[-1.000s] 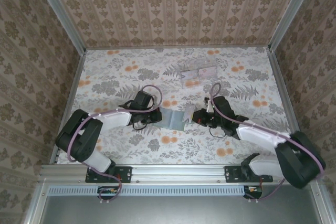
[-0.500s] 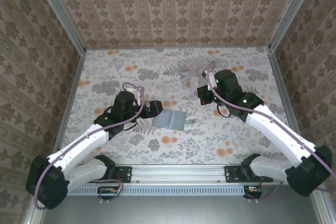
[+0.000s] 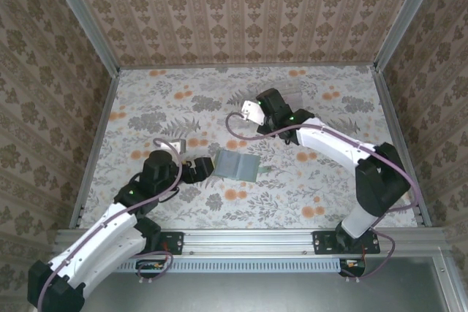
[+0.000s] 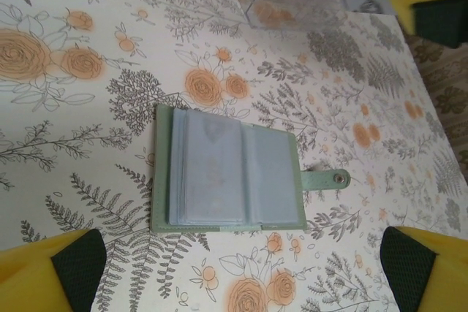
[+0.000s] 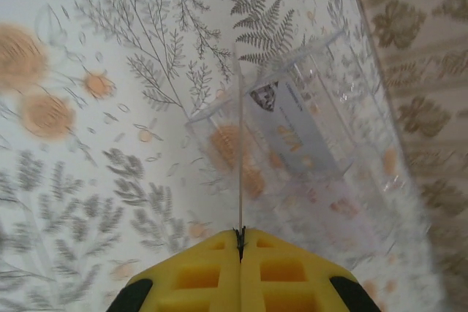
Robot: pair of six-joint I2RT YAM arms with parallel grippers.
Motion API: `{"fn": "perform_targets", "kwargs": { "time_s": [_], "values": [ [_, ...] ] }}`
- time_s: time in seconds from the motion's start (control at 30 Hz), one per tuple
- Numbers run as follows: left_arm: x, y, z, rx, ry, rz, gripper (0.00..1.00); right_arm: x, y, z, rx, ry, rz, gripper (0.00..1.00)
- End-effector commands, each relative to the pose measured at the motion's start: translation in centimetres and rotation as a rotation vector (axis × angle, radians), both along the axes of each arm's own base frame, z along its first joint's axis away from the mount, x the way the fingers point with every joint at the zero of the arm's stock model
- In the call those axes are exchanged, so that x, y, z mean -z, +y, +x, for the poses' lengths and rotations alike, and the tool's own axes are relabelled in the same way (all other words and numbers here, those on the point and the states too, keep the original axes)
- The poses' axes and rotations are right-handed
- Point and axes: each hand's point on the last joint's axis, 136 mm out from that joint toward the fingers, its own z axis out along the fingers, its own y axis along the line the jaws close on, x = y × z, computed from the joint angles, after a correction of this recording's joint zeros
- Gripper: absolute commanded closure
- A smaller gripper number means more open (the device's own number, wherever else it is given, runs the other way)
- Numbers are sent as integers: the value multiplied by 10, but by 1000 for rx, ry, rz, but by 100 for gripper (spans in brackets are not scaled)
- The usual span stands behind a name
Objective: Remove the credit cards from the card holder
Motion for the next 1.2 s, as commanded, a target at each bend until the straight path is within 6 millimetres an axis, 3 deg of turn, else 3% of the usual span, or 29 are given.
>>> {"fn": "perform_targets", "kwargs": {
  "time_s": [0.0, 0.23, 0.47, 0.73, 1.17],
  "values": [
    [5, 9, -4, -32, 13, 1, 0, -14, 0, 29, -139, -125, -193, 100],
    [11, 16, -8, -53, 15, 6, 0, -5, -3, 63, -232, -159, -340, 100],
    [15, 19, -7, -64, 20, 20, 0, 9, -22, 79, -250, -117, -389, 100],
    [19, 18, -4, -64, 36, 22, 0, 30, -34, 81, -240, -59, -384, 100],
    [22, 18, -1, -68, 48, 30, 0, 43, -25, 90, -234, -49, -373, 100]
  ]
}}
